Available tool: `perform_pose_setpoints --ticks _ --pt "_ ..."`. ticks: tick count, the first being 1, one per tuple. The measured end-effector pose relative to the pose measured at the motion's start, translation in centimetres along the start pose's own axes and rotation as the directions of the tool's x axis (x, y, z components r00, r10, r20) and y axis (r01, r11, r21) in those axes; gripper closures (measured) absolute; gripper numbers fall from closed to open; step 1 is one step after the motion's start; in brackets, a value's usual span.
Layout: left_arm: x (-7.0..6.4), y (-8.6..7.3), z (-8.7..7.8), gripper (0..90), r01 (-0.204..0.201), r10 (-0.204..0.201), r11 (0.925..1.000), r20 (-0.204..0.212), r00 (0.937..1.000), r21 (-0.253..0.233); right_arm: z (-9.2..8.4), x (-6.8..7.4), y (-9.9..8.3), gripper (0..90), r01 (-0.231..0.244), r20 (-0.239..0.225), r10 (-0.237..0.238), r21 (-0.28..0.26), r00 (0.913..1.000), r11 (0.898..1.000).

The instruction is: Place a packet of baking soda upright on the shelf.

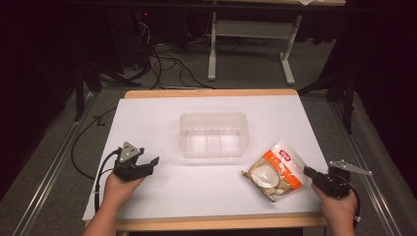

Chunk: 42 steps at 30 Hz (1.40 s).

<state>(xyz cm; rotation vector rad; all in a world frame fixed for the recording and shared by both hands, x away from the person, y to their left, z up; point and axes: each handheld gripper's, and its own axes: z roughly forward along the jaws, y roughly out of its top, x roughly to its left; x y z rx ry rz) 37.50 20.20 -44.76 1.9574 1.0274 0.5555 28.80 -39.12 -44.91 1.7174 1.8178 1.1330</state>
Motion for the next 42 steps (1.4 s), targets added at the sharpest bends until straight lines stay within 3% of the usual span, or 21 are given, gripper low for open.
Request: perform_pose_setpoints --ticks 6,7,14,20,25,30,35,36,38,41,42 --pt "-0.1 0.0 0.1 32.4 -0.003 0.003 1.0000 -0.001 1.0000 0.001 -1.0 0.6 0.6 90.0 0.019 -0.025 -0.021 -0.063 0.9995 0.998" --pt "-0.1 0.0 0.1 32.4 -0.004 0.004 1.0000 -0.001 1.0000 0.002 -1.4 0.9 0.9 90.0 0.026 -0.042 -0.030 -0.097 0.9986 0.995" --pt "-0.3 0.0 0.2 32.4 -0.013 0.013 0.9999 0.001 0.9999 0.007 -2.6 2.4 1.9 90.0 0.063 -0.075 -0.077 -0.174 0.9942 0.983" --pt "-0.3 0.0 0.2 32.4 -0.016 0.016 0.9999 0.001 0.9999 0.007 -3.3 4.2 2.6 90.0 0.115 -0.070 -0.134 -0.223 0.9885 0.968" --pt "-0.2 0.1 0.2 32.4 -0.017 0.017 0.9998 0.001 0.9999 0.005 -3.6 4.8 2.9 90.0 0.129 -0.070 -0.150 -0.244 0.9862 0.961" --pt "-0.2 0.1 0.3 32.4 -0.019 0.019 0.9998 0.001 0.9998 0.008 -4.2 5.5 3.5 90.0 0.142 -0.056 -0.164 -0.283 0.9848 0.948" --pt "-0.2 0.1 0.3 32.4 -0.022 0.022 0.9997 0.000 0.9998 0.008 -5.3 5.8 4.3 90.0 0.150 0.003 -0.160 -0.359 0.9871 0.921" --pt "-0.2 0.1 0.3 32.4 -0.022 0.022 0.9997 0.000 0.9998 0.008 -5.3 5.8 4.3 90.0 0.150 0.003 -0.160 -0.359 0.9871 0.921" --pt "-0.2 0.1 0.3 32.4 -0.022 0.022 0.9997 0.001 0.9998 0.009 -5.8 5.6 4.6 90.0 0.154 0.037 -0.152 -0.390 0.9878 0.908" --pt "-0.3 0.1 0.3 32.4 -0.026 0.026 0.9996 -0.001 0.9997 0.012 -6.1 5.4 5.0 90.0 0.156 0.052 -0.148 -0.401 0.9877 0.903" --pt "-0.3 0.1 0.3 32.4 -0.025 0.025 0.9996 -0.002 0.9997 0.012 -6.2 5.3 5.4 90.0 0.161 0.067 -0.147 -0.415 0.9869 0.895"
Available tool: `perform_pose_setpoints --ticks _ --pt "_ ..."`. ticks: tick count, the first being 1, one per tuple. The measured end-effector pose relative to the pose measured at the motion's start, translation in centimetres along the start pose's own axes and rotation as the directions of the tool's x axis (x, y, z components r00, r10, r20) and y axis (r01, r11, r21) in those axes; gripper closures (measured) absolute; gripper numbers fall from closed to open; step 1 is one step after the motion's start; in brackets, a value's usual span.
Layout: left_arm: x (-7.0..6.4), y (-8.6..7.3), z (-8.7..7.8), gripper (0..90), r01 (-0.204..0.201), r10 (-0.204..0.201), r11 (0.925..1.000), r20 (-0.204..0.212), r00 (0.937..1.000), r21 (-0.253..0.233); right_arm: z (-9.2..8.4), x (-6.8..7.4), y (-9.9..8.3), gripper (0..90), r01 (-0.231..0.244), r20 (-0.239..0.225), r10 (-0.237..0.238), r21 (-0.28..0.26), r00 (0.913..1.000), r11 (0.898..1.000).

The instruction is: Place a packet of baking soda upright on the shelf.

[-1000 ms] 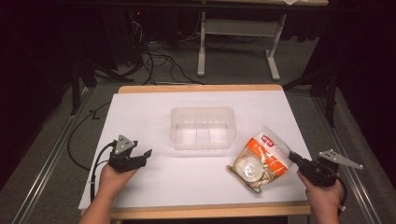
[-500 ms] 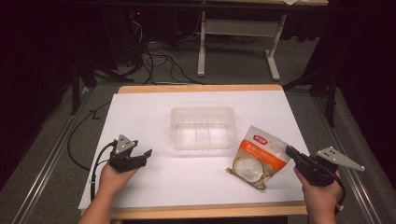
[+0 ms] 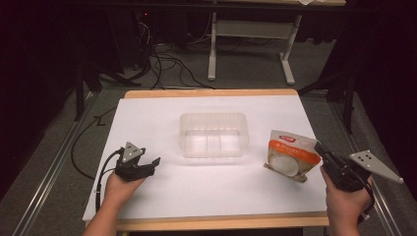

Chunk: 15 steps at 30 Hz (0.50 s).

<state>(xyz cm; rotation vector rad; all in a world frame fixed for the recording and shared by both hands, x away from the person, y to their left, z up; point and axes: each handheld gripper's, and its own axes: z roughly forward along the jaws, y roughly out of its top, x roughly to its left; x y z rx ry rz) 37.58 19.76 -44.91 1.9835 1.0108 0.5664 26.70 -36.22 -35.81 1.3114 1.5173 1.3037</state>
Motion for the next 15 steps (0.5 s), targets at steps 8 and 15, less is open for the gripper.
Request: perform_pose_setpoints --ticks 8,15 --pt "0.0 0.0 -0.1 32.4 -0.003 0.003 1.0000 0.000 1.0000 0.008 0.2 -0.4 0.5 90.0 -0.014 0.024 0.015 -0.051 0.9996 0.999" --pt "0.1 0.0 -0.3 32.4 0.004 -0.004 1.0000 0.000 1.0000 -0.007 0.5 1.0 -0.6 90.0 0.030 0.000 -0.030 -0.014 0.9996 0.999"
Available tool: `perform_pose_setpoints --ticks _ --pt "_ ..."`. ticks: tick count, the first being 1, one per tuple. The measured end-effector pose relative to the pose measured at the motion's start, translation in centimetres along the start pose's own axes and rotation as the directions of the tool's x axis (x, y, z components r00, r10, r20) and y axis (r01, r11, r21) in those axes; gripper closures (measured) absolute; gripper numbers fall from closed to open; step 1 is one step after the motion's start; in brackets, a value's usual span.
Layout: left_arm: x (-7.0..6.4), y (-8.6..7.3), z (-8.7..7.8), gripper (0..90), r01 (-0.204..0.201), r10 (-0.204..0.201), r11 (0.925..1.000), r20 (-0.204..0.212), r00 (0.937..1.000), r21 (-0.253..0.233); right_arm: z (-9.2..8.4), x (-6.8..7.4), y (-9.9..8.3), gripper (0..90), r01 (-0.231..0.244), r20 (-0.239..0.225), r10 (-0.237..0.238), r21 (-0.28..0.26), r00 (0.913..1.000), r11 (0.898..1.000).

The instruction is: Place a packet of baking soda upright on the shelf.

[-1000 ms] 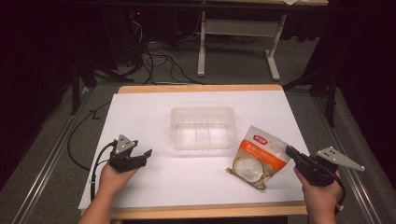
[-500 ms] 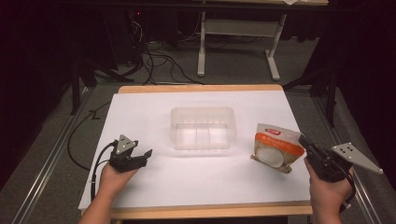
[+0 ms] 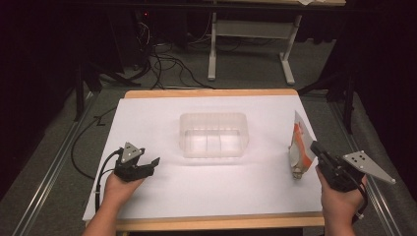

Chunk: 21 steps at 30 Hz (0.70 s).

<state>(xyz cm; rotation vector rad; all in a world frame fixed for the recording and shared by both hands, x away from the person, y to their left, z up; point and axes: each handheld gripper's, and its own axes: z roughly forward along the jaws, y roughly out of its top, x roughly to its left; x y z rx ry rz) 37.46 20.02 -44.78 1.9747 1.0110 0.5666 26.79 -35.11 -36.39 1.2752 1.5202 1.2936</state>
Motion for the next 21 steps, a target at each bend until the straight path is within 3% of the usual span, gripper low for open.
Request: perform_pose_setpoints --ticks 16,19,21 --pt "-0.1 0.0 0.0 32.4 -0.008 0.008 1.0000 0.002 1.0000 0.005 -1.1 0.5 -1.7 88.4 0.027 0.036 -0.027 0.020 0.9990 0.999" --pt "-0.1 0.0 0.0 32.4 -0.009 0.009 0.9999 0.002 1.0000 0.006 -1.1 0.5 -1.9 83.9 0.024 0.029 -0.024 0.021 0.9993 0.999" --pt "-0.1 0.0 0.1 32.4 -0.008 0.008 1.0000 0.003 1.0000 0.006 -0.8 0.6 -2.2 75.4 0.025 0.029 -0.026 0.041 0.9992 0.999"
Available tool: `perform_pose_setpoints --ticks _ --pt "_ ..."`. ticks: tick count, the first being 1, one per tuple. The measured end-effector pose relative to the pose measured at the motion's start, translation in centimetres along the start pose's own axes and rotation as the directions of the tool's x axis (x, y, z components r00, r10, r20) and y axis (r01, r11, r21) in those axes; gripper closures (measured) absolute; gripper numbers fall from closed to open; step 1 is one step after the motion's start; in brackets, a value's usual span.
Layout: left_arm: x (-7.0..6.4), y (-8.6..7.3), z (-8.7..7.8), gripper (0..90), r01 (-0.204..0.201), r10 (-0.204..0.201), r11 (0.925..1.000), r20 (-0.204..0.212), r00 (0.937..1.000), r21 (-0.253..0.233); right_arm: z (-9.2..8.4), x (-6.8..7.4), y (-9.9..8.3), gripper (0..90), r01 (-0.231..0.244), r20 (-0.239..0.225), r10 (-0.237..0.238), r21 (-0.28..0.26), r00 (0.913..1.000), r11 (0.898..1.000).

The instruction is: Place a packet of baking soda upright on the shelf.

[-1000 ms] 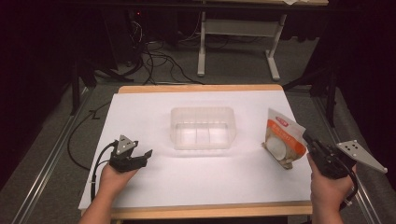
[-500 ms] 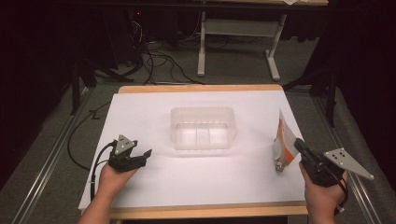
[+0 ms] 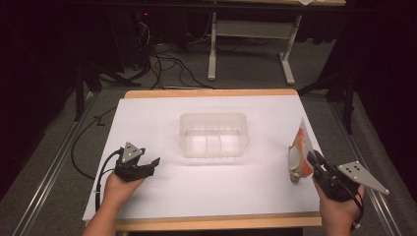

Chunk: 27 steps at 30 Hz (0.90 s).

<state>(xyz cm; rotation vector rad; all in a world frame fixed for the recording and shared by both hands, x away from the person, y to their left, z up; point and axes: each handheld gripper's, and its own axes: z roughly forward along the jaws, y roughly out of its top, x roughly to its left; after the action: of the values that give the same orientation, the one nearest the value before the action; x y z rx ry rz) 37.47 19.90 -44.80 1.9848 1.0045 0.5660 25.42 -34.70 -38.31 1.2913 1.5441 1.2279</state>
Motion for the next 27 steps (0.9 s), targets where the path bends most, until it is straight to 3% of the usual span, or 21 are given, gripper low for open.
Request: perform_pose_setpoints --ticks 13,27 --pt "-0.1 0.0 0.0 32.4 -0.006 0.006 1.0000 0.004 1.0000 0.001 1.9 -0.7 -1.8 74.5 -0.034 0.009 0.033 0.098 0.9994 0.995" --pt "-0.2 0.0 0.2 32.3 -0.016 0.016 0.9998 0.010 0.9998 0.011 2.3 -1.6 -2.0 82.4 -0.053 0.073 0.048 0.067 0.9962 0.996"
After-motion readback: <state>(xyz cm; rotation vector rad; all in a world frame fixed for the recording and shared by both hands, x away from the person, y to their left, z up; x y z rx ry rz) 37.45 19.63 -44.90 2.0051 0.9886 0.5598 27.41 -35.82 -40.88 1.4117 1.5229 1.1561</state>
